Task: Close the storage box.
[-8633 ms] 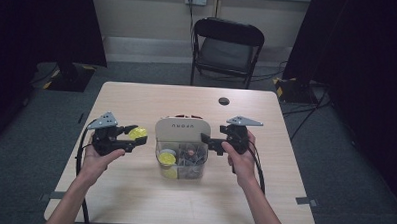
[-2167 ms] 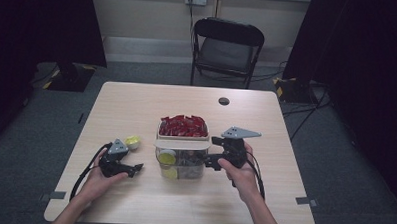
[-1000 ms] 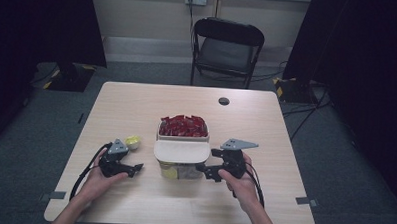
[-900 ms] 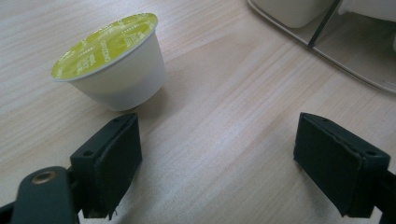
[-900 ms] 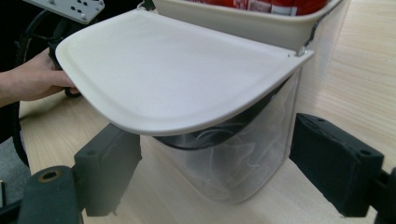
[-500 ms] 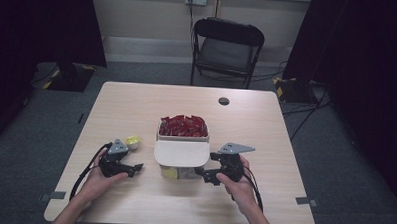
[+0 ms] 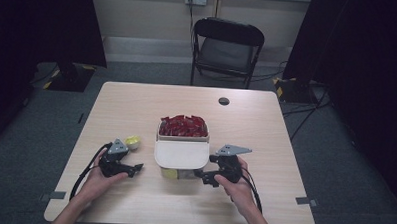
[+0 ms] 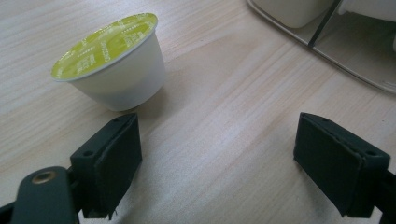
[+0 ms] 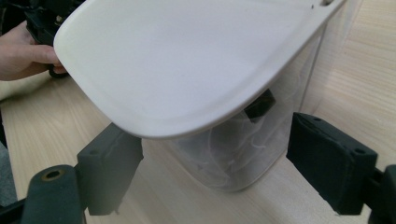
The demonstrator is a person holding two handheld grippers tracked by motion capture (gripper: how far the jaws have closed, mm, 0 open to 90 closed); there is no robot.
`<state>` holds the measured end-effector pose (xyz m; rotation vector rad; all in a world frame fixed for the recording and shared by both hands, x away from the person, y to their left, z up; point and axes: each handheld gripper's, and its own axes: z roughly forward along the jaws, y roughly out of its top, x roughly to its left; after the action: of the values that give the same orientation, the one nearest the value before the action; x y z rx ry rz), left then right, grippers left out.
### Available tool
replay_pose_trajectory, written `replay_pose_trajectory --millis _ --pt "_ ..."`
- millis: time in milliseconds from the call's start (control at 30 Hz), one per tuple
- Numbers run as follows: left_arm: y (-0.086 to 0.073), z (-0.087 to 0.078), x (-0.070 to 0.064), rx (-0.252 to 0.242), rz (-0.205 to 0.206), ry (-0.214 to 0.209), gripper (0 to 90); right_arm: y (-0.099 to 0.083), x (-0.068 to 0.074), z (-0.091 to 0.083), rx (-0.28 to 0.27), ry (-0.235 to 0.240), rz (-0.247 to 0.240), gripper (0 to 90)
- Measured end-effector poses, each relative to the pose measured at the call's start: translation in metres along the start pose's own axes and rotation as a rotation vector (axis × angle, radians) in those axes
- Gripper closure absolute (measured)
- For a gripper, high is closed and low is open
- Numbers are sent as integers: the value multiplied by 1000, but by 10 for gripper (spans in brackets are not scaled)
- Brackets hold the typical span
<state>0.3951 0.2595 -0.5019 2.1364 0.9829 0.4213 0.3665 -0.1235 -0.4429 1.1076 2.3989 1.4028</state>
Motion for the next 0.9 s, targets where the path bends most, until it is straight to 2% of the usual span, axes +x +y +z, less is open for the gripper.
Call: replay_pose_trajectory --millis 333,567,900 --pt "0 0 0 0 1 1 146 -10 1 3 23 -6 -2 192" --pt "0 0 0 0 1 2 146 -11 1 -11 3 -18 -10 183" --pt "0 0 1 0 7 4 147 -11 -22 -35 -61 -114 51 168"
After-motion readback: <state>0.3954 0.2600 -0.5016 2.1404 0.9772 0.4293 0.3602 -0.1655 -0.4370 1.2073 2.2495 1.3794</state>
